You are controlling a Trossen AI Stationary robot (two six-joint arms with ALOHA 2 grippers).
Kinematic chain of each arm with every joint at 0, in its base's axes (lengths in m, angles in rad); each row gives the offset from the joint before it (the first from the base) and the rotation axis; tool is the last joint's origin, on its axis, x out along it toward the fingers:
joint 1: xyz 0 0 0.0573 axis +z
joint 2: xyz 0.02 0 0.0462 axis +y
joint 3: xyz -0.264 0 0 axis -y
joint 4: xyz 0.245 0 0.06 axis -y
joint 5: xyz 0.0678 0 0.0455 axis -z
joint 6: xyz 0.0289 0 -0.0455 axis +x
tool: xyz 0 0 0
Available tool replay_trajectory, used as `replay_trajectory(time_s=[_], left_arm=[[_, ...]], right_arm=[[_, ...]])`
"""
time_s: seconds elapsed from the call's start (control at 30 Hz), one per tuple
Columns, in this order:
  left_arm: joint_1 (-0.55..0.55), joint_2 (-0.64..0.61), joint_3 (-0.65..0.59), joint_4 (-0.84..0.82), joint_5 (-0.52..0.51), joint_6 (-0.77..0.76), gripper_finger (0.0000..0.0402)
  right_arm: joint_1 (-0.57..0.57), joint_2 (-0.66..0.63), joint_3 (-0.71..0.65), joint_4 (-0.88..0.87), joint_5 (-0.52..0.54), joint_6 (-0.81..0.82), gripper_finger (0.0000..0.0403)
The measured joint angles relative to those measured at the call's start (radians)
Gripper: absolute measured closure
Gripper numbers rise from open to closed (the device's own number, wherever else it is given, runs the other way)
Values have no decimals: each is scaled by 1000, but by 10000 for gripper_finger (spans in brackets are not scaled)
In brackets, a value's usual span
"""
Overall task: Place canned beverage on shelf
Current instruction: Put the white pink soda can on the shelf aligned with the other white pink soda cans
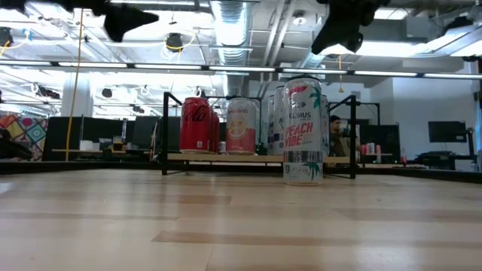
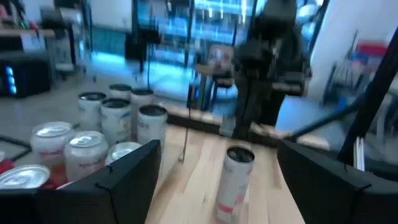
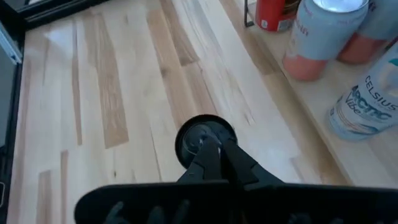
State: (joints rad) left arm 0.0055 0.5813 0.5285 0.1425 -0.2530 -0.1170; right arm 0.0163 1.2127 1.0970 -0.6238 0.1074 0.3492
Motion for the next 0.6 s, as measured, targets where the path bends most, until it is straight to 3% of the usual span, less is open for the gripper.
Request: replay_trajectory(time_s=[0.1, 0.23, 0.6], left_arm=[[0, -138, -135, 76, -12, -25, 96], [0, -292, -259, 101, -21, -76, 96], [0, -527, -457, 94, 26, -31, 96]], right_arm=[[0, 18, 17, -22, 0, 6, 384], [1, 20, 26, -39, -1, 42, 333], [15, 21, 26, -23, 0, 71, 129]])
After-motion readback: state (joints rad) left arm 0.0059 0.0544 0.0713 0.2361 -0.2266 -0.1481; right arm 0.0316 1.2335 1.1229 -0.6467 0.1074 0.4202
